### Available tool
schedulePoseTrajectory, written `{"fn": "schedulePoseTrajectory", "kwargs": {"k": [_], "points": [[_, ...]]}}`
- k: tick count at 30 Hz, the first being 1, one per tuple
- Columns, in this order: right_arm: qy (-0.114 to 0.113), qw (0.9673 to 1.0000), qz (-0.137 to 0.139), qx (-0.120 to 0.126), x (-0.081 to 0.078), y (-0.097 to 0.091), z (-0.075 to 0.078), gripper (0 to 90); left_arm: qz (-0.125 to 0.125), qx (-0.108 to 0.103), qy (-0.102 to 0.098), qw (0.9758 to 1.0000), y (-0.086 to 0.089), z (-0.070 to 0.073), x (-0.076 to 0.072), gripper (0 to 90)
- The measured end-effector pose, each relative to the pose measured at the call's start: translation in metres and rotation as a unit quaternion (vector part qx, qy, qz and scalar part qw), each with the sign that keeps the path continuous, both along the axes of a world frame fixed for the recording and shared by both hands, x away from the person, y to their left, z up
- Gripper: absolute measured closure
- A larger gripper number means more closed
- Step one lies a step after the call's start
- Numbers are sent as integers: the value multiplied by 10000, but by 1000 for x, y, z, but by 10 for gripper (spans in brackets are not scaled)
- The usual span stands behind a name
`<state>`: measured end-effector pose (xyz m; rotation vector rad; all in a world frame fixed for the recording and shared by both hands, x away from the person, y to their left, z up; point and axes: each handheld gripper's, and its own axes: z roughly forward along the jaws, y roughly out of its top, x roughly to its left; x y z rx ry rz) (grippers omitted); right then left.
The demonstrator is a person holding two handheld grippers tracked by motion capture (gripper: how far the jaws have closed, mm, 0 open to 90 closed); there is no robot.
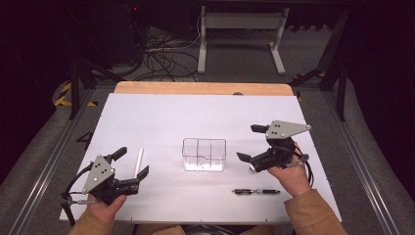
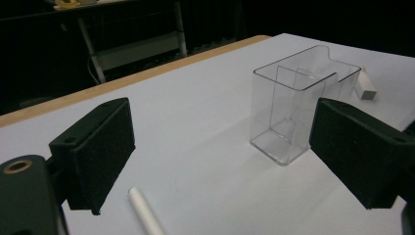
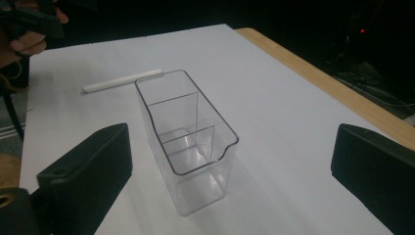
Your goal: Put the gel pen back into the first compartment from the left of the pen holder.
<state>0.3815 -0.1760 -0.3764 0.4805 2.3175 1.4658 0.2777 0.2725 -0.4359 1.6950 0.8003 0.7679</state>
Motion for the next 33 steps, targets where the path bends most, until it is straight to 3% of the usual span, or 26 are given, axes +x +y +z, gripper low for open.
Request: {"fn": "schedulePoseTrajectory", "kwargs": {"k": [6,16,20,25,30,31,33], "points": [[-157,9989,-367,259,-9,-20,-3,5,-169,43,-10,9998,-8,5,0,100],[-257,9964,-666,447,-12,-32,-11,0,-564,144,172,9982,-22,15,1,77],[-269,9961,-654,534,-14,-38,-9,0,-798,184,280,9962,-28,18,2,64],[-114,9960,-642,607,-13,-43,-10,0,-993,183,371,9942,-35,23,5,84],[-35,9957,-645,662,-12,-45,-12,4,-1246,211,471,9909,-46,30,9,112],[-8,9956,-651,679,-12,-46,-12,4,-1363,192,501,9892,-52,33,10,115],[35,9950,-684,733,-13,-47,-13,5,-1405,174,518,9886,-55,34,11,119]]}}
